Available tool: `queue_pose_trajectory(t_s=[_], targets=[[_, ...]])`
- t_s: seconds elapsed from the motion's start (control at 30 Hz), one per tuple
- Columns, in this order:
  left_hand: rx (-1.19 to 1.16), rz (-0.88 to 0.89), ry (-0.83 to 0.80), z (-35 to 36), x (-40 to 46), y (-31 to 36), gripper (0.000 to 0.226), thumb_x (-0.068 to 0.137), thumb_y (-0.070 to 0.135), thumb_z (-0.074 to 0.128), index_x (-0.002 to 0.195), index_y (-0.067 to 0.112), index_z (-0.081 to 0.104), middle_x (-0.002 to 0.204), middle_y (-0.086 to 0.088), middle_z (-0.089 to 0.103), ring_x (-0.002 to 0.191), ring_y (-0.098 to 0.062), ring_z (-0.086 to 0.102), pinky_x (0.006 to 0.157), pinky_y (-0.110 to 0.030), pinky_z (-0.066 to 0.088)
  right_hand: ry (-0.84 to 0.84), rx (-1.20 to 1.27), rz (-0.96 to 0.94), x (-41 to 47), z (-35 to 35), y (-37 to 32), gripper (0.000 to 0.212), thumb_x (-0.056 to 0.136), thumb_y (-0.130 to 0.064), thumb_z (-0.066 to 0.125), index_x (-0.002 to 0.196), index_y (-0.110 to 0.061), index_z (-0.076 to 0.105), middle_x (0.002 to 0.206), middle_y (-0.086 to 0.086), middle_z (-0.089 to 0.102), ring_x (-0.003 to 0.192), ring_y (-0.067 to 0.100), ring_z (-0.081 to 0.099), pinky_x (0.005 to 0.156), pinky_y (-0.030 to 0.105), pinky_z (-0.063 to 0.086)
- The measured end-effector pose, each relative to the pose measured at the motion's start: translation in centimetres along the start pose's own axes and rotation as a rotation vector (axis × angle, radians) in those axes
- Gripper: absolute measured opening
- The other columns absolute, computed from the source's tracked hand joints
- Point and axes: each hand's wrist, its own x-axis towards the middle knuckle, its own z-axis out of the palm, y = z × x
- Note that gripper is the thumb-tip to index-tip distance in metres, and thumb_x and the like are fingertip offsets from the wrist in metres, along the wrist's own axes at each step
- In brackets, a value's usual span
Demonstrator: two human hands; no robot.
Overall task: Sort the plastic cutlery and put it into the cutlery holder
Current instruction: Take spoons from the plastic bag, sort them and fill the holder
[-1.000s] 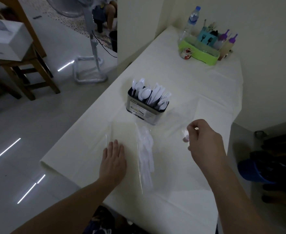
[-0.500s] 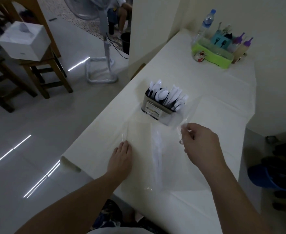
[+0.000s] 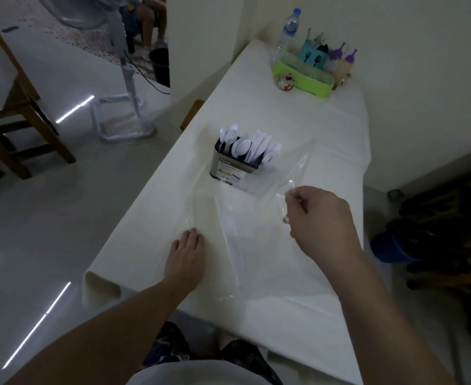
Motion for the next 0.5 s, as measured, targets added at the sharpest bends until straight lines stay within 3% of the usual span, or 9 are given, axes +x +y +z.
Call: queue_pose_trajectory(t_s=[0.23, 0.37, 0.5], targets=[[0.032, 0.115, -0.030, -0.9, 0.5, -1.2, 0.060, 0.100, 0.020, 0.033, 0.155, 0.009, 0.012, 0.164, -0.010, 0.007, 0.151, -0.030, 0.007, 0.120, -0.046, 0.018, 0.125, 0.052, 0.081, -1.4, -1.9, -1.5, 0.027, 0.097, -0.026, 0.050, 0.081, -0.013, 0.068, 0.067, -0.005, 0.070, 0.062, 0.015, 0.069, 0.071, 0.037, 0.057], [-0.009, 0.185, -0.066, -1.2, 0.7, -1.7, 0.065, 0.097, 0.012, 0.036, 0.155, 0.011, 0.009, 0.165, -0.007, 0.003, 0.151, -0.029, 0.003, 0.121, -0.046, 0.015, 0.188, 0.119, 0.142, -1.9, -2.5, -2.7, 0.025, 0.097, -0.024, 0.050, 0.083, -0.014, 0.068, 0.066, -0.005, 0.070, 0.048, 0.003, 0.063, 0.054, 0.012, 0.048], [-0.025, 0.196, -0.081, -1.3, 0.6, -2.0, 0.065, 0.097, 0.011, 0.029, 0.156, 0.012, 0.002, 0.165, -0.008, -0.006, 0.152, -0.027, -0.002, 0.122, -0.044, 0.011, 0.278, 0.248, 0.202, -2.3, -2.7, -3.9, 0.023, 0.096, -0.025, 0.052, 0.081, -0.019, 0.068, 0.064, -0.005, 0.069, 0.045, 0.006, 0.062, 0.046, 0.006, 0.042]])
